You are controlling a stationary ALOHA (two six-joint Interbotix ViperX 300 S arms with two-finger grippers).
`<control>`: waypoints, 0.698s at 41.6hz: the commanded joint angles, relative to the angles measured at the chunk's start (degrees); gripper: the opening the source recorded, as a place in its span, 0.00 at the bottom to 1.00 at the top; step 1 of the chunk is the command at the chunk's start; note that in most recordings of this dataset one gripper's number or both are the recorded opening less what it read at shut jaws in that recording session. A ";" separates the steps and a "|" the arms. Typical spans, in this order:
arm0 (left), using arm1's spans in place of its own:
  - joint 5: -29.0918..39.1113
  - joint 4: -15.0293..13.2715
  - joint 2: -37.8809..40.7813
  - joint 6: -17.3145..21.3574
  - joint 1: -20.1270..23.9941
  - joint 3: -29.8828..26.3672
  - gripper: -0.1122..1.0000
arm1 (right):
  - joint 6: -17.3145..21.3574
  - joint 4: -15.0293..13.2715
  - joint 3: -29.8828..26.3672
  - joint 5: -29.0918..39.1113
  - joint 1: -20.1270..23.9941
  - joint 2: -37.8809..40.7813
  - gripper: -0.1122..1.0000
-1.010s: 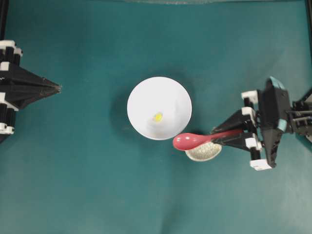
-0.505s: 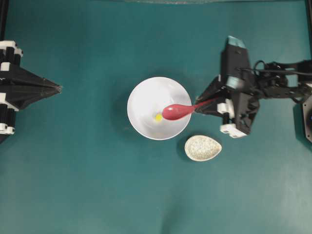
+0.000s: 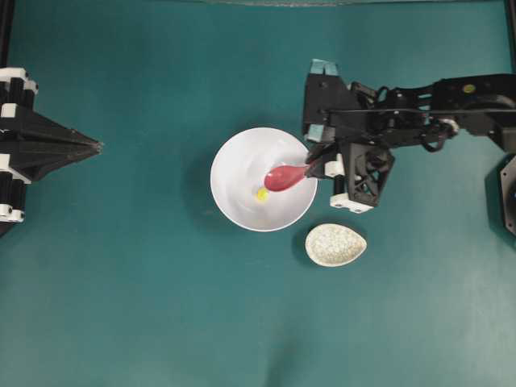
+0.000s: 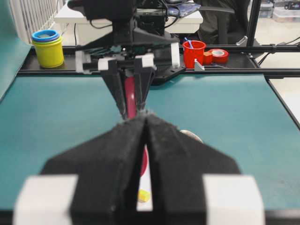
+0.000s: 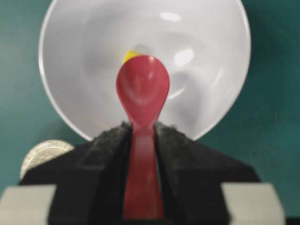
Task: Scoop the yellow hexagonal prism block from the bowl with a spoon using the right arm.
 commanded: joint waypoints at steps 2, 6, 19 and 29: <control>-0.26 0.09 0.53 0.00 -0.09 -0.70 0.10 | 0.09 -0.09 -1.67 0.26 -0.09 0.26 0.32; -0.26 0.09 0.53 0.00 -0.09 -0.62 0.10 | 0.09 -0.09 -1.67 0.26 -0.09 1.14 0.32; -0.35 0.09 0.53 0.00 -0.09 -0.62 0.10 | 0.09 -0.26 -1.67 -1.76 -0.09 3.16 0.32; -0.26 0.09 0.53 0.00 0.00 -0.62 0.10 | 0.09 -0.26 -1.93 -4.48 -0.09 5.36 0.32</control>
